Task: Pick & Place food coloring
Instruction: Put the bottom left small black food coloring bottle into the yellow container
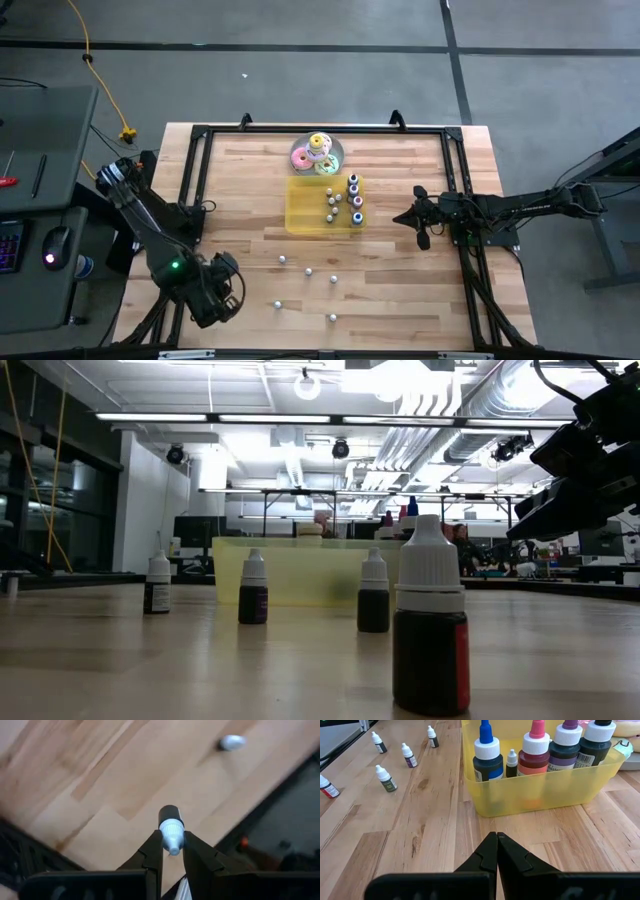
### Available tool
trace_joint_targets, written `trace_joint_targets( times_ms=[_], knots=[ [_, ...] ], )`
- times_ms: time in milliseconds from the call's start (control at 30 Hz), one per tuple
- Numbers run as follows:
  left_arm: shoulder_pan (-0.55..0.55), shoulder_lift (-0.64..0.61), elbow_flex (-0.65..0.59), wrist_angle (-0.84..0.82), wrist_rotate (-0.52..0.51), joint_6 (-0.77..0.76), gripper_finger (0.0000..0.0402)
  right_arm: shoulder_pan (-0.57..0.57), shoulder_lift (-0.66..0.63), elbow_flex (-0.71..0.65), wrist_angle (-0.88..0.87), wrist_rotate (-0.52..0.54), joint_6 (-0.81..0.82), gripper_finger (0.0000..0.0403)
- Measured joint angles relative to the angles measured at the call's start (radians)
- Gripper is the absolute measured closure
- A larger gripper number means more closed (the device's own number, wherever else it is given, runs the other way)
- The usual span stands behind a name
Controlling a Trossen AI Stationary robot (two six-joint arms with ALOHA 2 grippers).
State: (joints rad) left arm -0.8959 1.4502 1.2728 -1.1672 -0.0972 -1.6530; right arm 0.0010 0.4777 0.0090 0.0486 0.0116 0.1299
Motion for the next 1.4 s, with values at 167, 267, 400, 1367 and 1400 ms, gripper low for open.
trace_joint_targets(
  times_ms=[167,267,400,1367,1400],
  knots=[
    [0.0,0.0,0.048,0.021,-0.048,0.319,0.0351,0.0,0.0,0.0,0.0,0.0,0.0,0.0402],
    [0.014,0.001,0.055,0.034,-0.04,0.508,0.0351,0.0,0.0,0.0,0.0,0.0,0.0,0.0402],
    [0.056,0.001,0.056,0.118,-0.003,0.746,0.0351,0.0,0.0,0.0,0.0,0.0,0.0,0.0402],
    [0.623,0.06,0.318,-0.004,0.0,1.599,0.0351,0.0,0.0,0.0,0.0,0.0,0.0,0.0402],
    [0.645,0.073,0.318,-0.004,0.0,1.62,0.0351,0.0,0.0,0.0,0.0,0.0,0.0,0.0402]
  ],
)
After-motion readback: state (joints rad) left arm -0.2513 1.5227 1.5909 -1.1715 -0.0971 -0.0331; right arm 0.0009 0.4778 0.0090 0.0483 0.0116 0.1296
